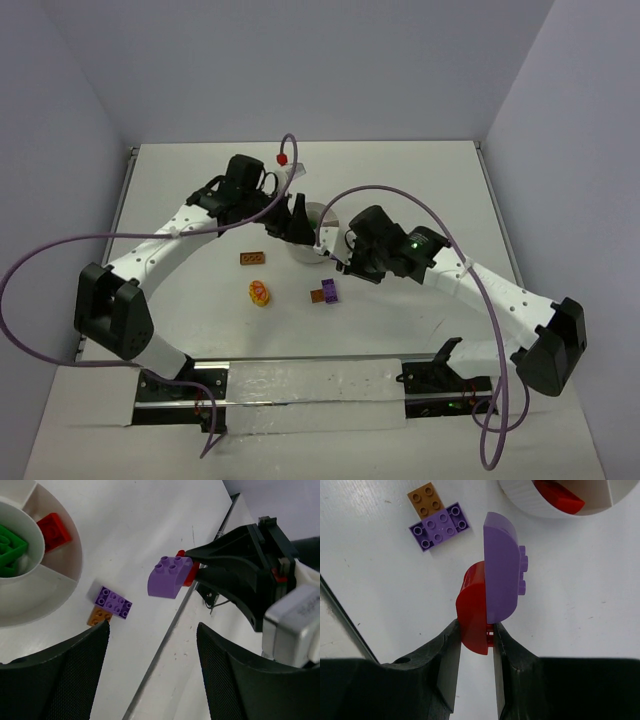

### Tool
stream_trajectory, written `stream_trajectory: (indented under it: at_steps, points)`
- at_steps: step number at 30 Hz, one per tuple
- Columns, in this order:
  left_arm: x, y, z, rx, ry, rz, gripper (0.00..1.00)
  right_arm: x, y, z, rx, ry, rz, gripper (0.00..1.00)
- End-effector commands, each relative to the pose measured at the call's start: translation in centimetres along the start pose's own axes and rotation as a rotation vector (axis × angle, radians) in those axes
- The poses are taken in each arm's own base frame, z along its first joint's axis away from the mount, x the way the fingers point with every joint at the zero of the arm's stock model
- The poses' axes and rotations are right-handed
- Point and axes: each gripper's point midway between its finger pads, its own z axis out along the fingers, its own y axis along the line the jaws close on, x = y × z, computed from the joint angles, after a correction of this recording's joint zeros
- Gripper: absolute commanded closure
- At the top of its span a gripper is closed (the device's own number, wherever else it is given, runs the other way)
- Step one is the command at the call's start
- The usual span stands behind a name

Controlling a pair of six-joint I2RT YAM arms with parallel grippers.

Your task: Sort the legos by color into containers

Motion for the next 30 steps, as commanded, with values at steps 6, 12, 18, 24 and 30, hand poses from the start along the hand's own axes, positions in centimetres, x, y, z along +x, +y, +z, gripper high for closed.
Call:
stream_trajectory:
  at_steps: [6, 12, 18, 24, 30]
  points:
    - [-0.6, -3.1, 1.8, 0.079, 0.046, -0.004, 0.23, -3.9, -1.1, -1.6, 0.065, -0.074, -0.042, 1.00]
    - [-0.1, -3.4, 2.3, 0.109, 0.073, -0.024, 0.27, -5.0, -1.1, -2.0, 0.073, -0.095, -0.055, 1.00]
    - [0.4, -4.0, 2.6, 0.165, 0.104, -0.060, 0.36, -5.2, -1.4, -1.9, 0.118, -0.087, -0.077, 1.00]
    - [0.5, -4.5, 2.9, 0.212, 0.121, -0.083, 0.41, -5.7, -1.5, -2.0, 0.137, -0.092, -0.091, 1.00]
    - [0.7, -4.5, 3.2, 0.224, 0.131, -0.103, 0.41, -6.1, -1.3, -2.1, 0.141, -0.096, -0.116, 1.00]
